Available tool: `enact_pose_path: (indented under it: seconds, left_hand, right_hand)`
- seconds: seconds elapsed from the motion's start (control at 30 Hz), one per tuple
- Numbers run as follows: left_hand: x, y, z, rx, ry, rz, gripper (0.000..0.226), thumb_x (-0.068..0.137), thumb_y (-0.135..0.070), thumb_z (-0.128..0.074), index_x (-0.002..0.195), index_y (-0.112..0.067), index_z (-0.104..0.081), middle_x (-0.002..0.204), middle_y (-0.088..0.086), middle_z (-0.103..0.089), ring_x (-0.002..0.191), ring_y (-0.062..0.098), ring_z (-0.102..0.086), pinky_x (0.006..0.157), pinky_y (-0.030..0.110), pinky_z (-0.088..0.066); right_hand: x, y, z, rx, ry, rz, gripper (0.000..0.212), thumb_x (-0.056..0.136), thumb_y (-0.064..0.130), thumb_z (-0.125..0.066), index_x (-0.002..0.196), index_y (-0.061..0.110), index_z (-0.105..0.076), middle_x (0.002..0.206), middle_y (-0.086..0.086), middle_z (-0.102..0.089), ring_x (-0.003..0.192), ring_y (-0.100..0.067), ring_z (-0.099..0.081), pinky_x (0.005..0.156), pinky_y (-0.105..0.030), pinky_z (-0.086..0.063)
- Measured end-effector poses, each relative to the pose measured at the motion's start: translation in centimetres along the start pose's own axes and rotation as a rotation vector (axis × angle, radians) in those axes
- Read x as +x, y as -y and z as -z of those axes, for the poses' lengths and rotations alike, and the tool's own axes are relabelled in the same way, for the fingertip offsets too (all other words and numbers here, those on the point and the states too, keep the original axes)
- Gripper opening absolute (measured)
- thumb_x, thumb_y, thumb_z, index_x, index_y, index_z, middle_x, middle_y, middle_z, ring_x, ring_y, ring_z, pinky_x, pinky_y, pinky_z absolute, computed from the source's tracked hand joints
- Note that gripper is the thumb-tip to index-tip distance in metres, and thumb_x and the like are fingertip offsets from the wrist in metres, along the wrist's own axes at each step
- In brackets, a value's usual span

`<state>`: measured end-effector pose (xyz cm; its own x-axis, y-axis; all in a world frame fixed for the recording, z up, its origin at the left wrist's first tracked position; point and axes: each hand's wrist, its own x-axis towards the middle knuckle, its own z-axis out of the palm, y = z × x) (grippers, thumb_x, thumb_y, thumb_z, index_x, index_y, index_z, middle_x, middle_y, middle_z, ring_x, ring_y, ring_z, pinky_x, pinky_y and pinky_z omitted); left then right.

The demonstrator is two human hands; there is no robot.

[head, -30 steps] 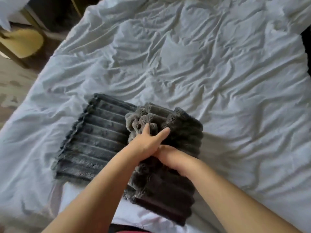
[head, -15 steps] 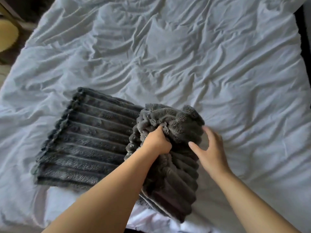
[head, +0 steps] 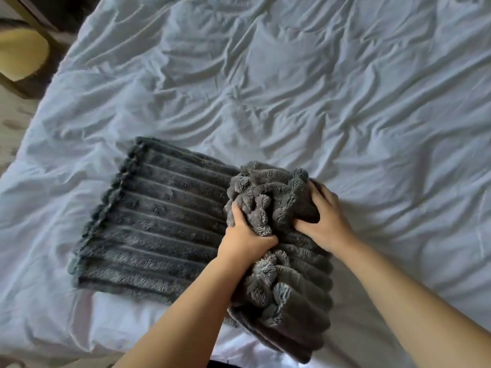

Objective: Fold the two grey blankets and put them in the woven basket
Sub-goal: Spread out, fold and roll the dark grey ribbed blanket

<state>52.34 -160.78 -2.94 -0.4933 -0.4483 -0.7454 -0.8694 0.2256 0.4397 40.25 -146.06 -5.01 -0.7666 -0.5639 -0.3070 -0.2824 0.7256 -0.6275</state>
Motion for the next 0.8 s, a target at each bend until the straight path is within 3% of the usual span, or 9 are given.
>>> enact_pose_path:
  seconds: [0.07,0.13,0.23,0.33,0.47,0.57,0.63,0.73,0.8]
  left_hand:
    - [1.1,-1.0,-0.9,0.143,0.038,-0.1,0.091,0.073,-0.037,-0.068,0.145,-0.017,-0.015,0.122,0.01,-0.059,0.112,0.032,-0.058,0.082,0.031,-0.044]
    - [1.4,-2.6,-1.9,0.305,0.062,-0.252,0.062,0.077,-0.031,-0.063,0.129,-0.011,-0.037,0.11,0.01,-0.063,0.107,0.033,-0.06,0.078,0.033,-0.045]
    - [2.7,-2.7,-2.8,0.094,0.355,-0.364,0.028,0.071,-0.02,-0.057,0.098,-0.013,-0.06,0.098,0.005,-0.068,0.099,0.024,-0.063,0.079,0.026,-0.047]
    - [3.8,-0.6,-1.1,-0.29,0.517,-0.245,0.028,0.074,0.002,-0.051,0.097,-0.004,-0.066,0.088,0.009,-0.068,0.084,0.022,-0.064,0.082,0.035,-0.055]
    - [2.6,0.2,2.1,-0.299,0.45,-0.071,0.03,0.081,0.01,-0.048,0.098,-0.013,-0.059,0.07,0.004,-0.066,0.055,0.016,-0.064,0.048,0.02,-0.048]
    - [0.2,-1.0,2.8,0.215,-0.016,-0.045,0.039,0.087,-0.017,-0.048,0.126,-0.018,-0.048,0.119,0.011,-0.055,0.108,0.031,-0.057,0.085,0.037,-0.047]
    - [-1.9,-1.6,1.3,0.281,-0.229,-0.19,0.053,0.088,-0.023,-0.043,0.14,-0.02,-0.035,0.135,0.008,-0.046,0.125,0.031,-0.043,0.1,0.045,-0.038]
    - [-2.9,0.3,-2.0,0.386,-0.2,-0.281,0.063,0.094,-0.038,-0.03,0.152,-0.032,-0.006,0.156,0.006,-0.024,0.144,0.029,-0.015,0.115,0.048,-0.016]
    - [-2.5,3.5,-3.3,0.451,-0.224,-0.307,0.06,0.096,-0.045,-0.022,0.152,-0.037,0.0,0.159,0.003,-0.018,0.147,0.029,-0.01,0.117,0.046,-0.012]
  right_hand:
    - [-0.7,-0.3,0.2,0.044,0.008,0.027,0.102,0.066,0.041,-0.08,0.149,0.034,-0.022,0.155,0.008,-0.018,0.141,-0.012,-0.017,0.115,-0.028,-0.019]
    - [-1.4,-0.9,0.9,0.061,0.015,0.028,0.11,0.063,0.039,-0.084,0.151,0.028,-0.02,0.157,0.003,-0.015,0.144,-0.013,-0.015,0.119,-0.033,-0.018]
    - [-2.4,-1.5,1.6,-0.089,-0.058,0.015,0.121,0.056,0.046,-0.086,0.148,0.032,-0.008,0.159,-0.006,-0.013,0.147,-0.027,-0.013,0.12,-0.043,-0.016]
    - [-1.5,-0.4,0.8,-0.393,-0.049,0.204,0.116,0.059,0.073,-0.065,0.146,0.039,0.003,0.16,-0.007,0.001,0.146,-0.036,-0.003,0.117,-0.05,-0.007]
    - [2.2,2.8,-2.3,-0.569,0.11,0.309,0.085,0.074,0.08,-0.03,0.145,0.049,0.004,0.162,-0.002,0.005,0.147,-0.031,0.007,0.116,-0.049,0.005]
    - [4.0,4.1,-3.8,-0.63,0.142,0.288,0.079,0.077,0.078,-0.019,0.148,0.047,-0.005,0.162,-0.002,0.004,0.147,-0.029,0.008,0.116,-0.048,0.008]
    - [4.9,4.5,-4.4,-0.683,0.184,0.3,0.075,0.081,0.073,-0.016,0.149,0.045,-0.005,0.162,-0.002,0.006,0.147,-0.029,0.009,0.116,-0.049,0.01]
    - [5.6,4.1,-4.8,-0.717,0.227,0.302,0.07,0.086,0.071,-0.016,0.149,0.044,0.0,0.161,-0.001,0.009,0.147,-0.027,0.01,0.116,-0.048,0.01]
    - [5.6,3.4,-4.9,-0.679,0.235,0.294,0.074,0.082,0.073,-0.005,0.149,0.043,0.001,0.161,0.001,0.009,0.148,-0.025,0.009,0.117,-0.046,0.009]
